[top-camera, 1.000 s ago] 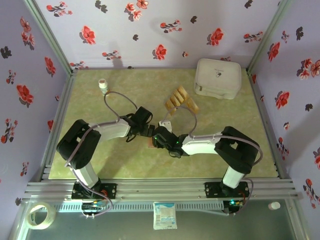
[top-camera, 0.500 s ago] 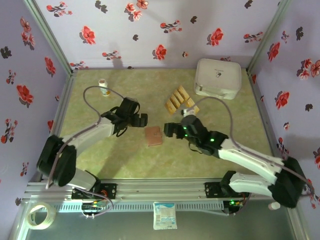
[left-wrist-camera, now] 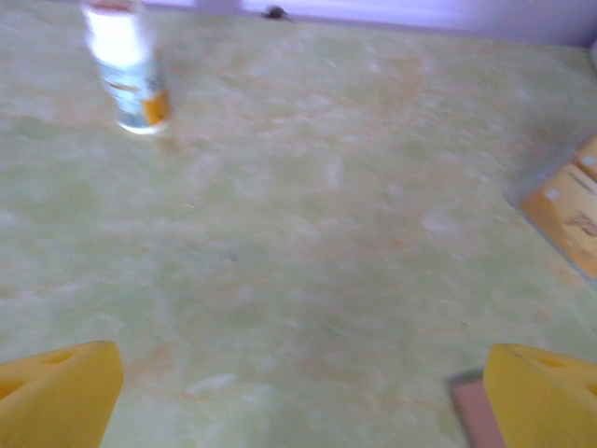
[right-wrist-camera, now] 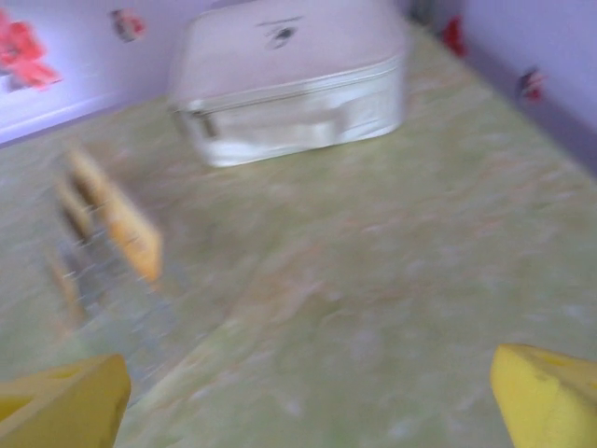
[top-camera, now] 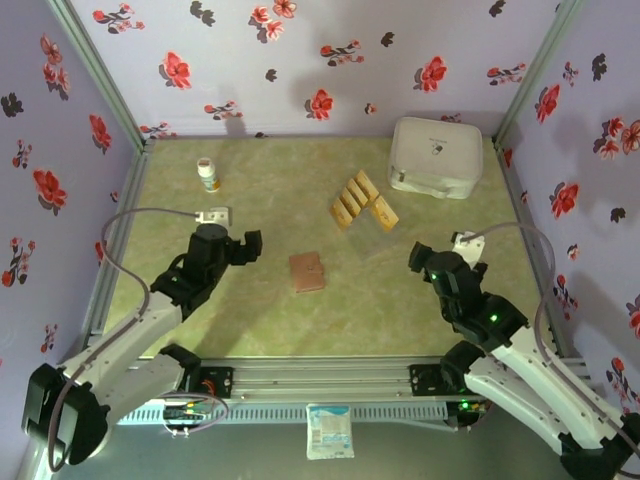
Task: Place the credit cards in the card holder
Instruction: Reset both arms
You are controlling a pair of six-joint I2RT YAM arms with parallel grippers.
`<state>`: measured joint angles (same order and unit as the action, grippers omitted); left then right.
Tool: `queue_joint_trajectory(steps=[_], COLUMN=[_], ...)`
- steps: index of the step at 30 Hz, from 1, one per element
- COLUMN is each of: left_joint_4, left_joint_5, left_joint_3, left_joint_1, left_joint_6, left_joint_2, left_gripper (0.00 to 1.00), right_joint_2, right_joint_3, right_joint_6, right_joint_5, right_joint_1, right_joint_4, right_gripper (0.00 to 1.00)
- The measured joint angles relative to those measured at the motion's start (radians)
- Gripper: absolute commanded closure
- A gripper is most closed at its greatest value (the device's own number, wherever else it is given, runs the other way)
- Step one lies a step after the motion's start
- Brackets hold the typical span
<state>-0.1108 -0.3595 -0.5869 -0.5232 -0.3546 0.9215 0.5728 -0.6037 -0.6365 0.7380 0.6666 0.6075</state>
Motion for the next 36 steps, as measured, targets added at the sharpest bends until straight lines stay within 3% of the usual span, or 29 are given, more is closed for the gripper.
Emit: queue_joint_trajectory(steps=[3,6,9,12,16,18,26,31,36], left_joint_4=[0.049,0.131,0.194,0.27,0.407,0.492,0.791,0.948,0.963], left_joint_5=[-0.069,-0.124,-0.157,-0.174,-0.17,-0.155,-0.064,0.039,0.154], left_joint_3=[0.024,0.068,0.081,0.081,0.105,0.142,0.244,0.246,0.23], left_joint_1=[0.044,0.098,0.182,0.278,0.344,0.358,0.39,0.47,0.492], left_joint_6=[0.041,0.105,0.169,0.219,0.281,0.3,0.358,0.35,0.351], left_joint_2=[-0.023,-0.018,0.015,0.076,0.176,0.219,0.446,0.558,0.62], left_gripper=[0.0,0.0,0.0,0.0,0.0,0.0,0.0,0.0,0.0], right_joint_2=[-0.011,-0.002,0.05,0.152,0.328,0.415,0.657,0.739,0.887], right_joint_3=[0.08,0.201,0.282,0.285,0.259,0.232,0.216,0.264,0.321], right_joint_6=[0.049,0.174,0.271,0.286,0.277,0.273,0.355,0.444,0.484], right_joint_5=[0.138,0.257,0.317,0.328,0.287,0.265,0.118,-0.035,-0.174], right_joint_1=[-0.017,-0.042,-0.137,-0.296,-0.475,-0.513,-0.525,-0.541,-0.581], right_joint_4=[-0.087,-0.294,-0.476,-0.574,-0.61,-0.616,-0.874,-1.173,-1.464], right_gripper=[0.01,0.01,0.01,0.01,0.01,0.01,0.01,0.01,0.0])
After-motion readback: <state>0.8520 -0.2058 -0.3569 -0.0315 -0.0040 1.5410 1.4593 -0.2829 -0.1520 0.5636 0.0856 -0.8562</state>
